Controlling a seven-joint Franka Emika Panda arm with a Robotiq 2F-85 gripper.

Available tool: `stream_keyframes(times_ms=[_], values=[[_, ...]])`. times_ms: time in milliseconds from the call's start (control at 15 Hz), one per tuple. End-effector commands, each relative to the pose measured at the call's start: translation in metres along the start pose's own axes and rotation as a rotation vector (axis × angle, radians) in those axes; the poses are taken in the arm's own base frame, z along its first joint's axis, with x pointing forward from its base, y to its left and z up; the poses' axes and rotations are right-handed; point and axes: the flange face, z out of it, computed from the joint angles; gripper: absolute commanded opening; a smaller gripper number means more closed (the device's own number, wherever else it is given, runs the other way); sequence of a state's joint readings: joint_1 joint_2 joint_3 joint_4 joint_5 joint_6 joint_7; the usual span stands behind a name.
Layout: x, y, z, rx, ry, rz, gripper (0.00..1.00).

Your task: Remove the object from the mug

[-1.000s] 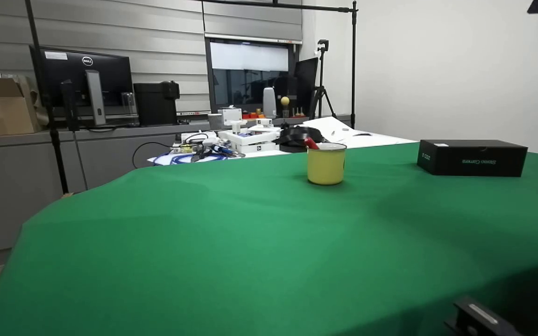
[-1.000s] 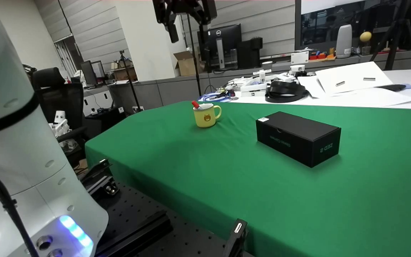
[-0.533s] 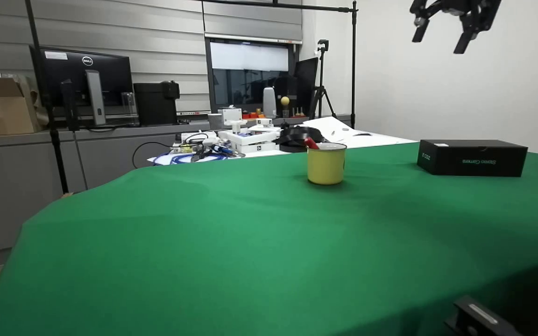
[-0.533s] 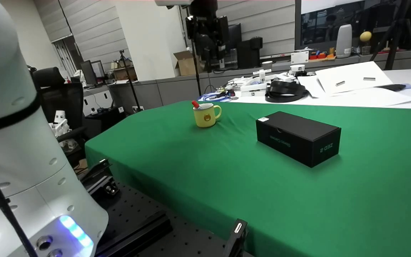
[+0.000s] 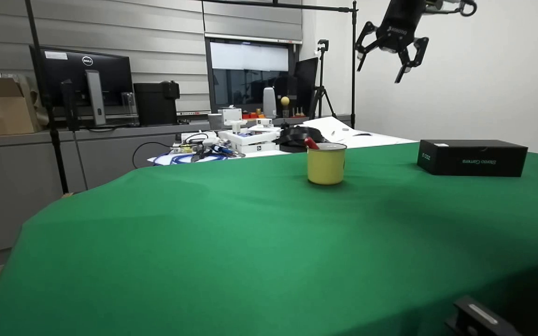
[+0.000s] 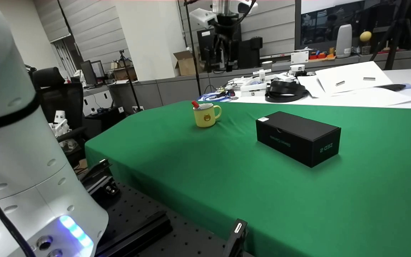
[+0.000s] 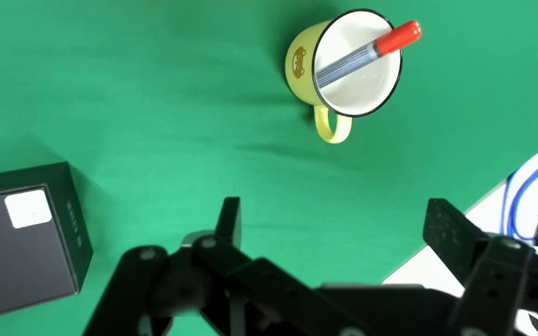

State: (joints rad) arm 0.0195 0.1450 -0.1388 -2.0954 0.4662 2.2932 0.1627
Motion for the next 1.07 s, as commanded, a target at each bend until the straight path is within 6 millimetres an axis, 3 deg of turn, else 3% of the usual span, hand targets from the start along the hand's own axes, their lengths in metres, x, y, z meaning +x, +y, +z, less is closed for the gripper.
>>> stream_keyframes(times_ms=[0,400,1000], values=[[0.024,-0.019,0.025,0.031,-0.147,0.129,1.0],[0.011,-0.031,0.063,0.039,-0.365,0.281,1.0],[0.008,-0.036,0.121,0.107,-0.372,0.483,1.0]])
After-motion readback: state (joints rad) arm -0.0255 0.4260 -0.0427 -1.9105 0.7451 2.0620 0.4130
